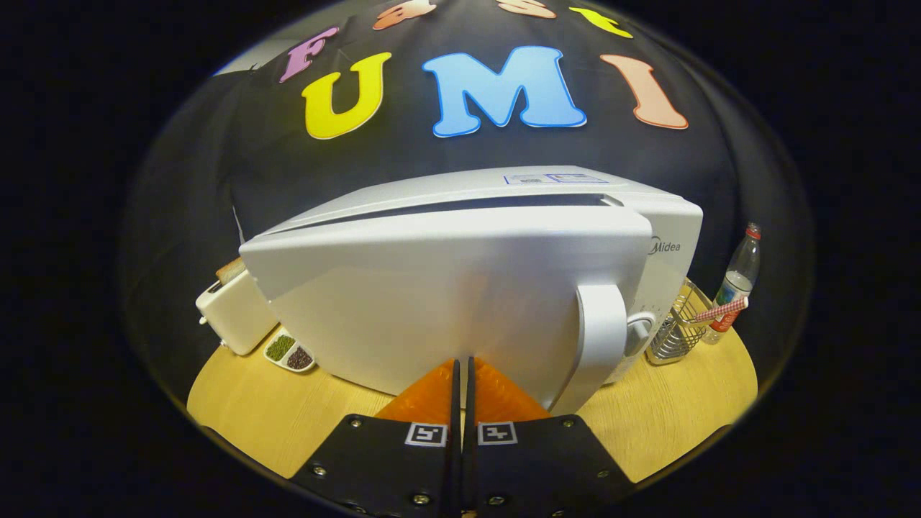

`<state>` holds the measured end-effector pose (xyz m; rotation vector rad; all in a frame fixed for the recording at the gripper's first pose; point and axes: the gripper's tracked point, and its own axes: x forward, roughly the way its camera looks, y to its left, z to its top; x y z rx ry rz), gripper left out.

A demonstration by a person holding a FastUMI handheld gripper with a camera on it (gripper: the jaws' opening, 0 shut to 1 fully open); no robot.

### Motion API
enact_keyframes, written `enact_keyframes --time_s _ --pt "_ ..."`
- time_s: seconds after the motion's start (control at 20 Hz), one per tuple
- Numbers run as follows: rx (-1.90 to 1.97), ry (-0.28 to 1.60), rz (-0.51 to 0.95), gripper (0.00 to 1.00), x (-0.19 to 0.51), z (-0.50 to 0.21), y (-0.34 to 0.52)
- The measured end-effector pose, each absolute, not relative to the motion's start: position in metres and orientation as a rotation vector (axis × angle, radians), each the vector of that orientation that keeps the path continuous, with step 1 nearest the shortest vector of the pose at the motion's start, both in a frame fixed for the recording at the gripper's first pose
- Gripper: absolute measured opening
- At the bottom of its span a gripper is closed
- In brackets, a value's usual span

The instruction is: Open the microwave, put the food inside, and close the microwave door.

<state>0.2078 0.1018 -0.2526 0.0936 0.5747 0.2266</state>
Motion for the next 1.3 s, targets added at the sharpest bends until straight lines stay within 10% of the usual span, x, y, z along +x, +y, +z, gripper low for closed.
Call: enact_keyframes --time_s 0.5,1.3 --pt "0.024 0.573 0.176 0.01 0.216 -0.254 0.096" --pt "0.01 0.251 0.155 0.07 0.046 -0.126 0.135"
